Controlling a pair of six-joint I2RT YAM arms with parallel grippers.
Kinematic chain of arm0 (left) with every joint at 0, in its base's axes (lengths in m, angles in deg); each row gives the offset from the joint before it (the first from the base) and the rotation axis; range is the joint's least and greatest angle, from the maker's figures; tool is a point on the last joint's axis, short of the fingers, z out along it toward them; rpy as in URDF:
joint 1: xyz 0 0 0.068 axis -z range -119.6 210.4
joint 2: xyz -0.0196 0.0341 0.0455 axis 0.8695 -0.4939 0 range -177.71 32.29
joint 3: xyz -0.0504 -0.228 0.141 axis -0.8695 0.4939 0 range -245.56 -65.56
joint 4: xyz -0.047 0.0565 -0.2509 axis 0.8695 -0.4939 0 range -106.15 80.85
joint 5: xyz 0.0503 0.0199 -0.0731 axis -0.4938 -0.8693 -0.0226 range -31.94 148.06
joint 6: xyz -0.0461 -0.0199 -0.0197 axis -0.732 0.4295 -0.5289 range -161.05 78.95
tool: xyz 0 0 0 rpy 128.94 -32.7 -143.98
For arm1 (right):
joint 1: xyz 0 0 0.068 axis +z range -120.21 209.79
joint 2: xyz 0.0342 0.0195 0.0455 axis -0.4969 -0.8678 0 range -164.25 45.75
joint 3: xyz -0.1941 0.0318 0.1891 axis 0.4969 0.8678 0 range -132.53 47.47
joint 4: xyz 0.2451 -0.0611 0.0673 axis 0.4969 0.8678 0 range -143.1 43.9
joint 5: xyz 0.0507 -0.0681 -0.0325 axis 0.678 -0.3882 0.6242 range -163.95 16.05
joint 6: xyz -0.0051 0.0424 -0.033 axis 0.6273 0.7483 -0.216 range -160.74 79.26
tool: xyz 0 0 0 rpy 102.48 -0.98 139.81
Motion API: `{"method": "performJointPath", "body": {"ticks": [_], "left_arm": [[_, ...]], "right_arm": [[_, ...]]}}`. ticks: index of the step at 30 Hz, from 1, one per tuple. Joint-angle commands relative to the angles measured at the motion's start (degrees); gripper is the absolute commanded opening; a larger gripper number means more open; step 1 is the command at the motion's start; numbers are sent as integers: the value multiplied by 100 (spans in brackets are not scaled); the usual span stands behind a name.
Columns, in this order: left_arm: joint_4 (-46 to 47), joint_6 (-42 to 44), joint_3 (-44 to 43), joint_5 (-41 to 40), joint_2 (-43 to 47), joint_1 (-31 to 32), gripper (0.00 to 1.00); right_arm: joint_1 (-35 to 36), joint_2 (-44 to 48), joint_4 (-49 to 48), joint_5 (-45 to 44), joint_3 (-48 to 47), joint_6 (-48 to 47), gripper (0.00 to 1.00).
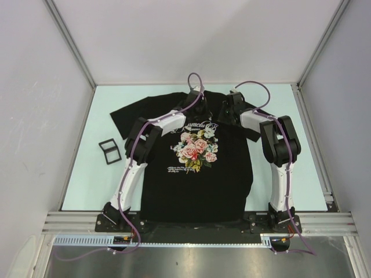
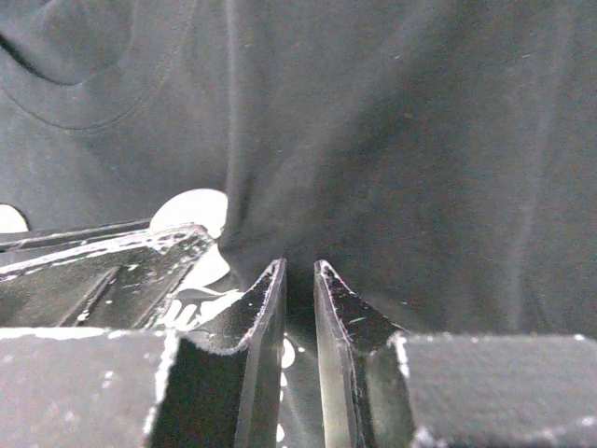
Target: Remove the brooch from the garment
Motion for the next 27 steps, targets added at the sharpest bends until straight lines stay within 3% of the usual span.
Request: {"method": "performJointPath", "body": {"ticks": [1,5,7,11,17,27], "left_arm": [[415,-508,182,206,216,36,9],[590,-676,331,267,233,10,12],[617,-711,375,337,259,-8,19],[626,-703,366,749,277,-113,44],[486,-510,60,1312,233,-350,64],[-805,159,-969,1032,-215,-359,64]], "right_arm": [[-9,-107,-147,287,-249,215,22],[-62,-248,-191,533,-328,320,23],[-71,-309,-191,569,-345,338,23],[-79,-336,-191,595,-381,329,23],[-106,-354,-147,631,-398,294,23],[-97,-318,-147,640,-407,268,22]]}}
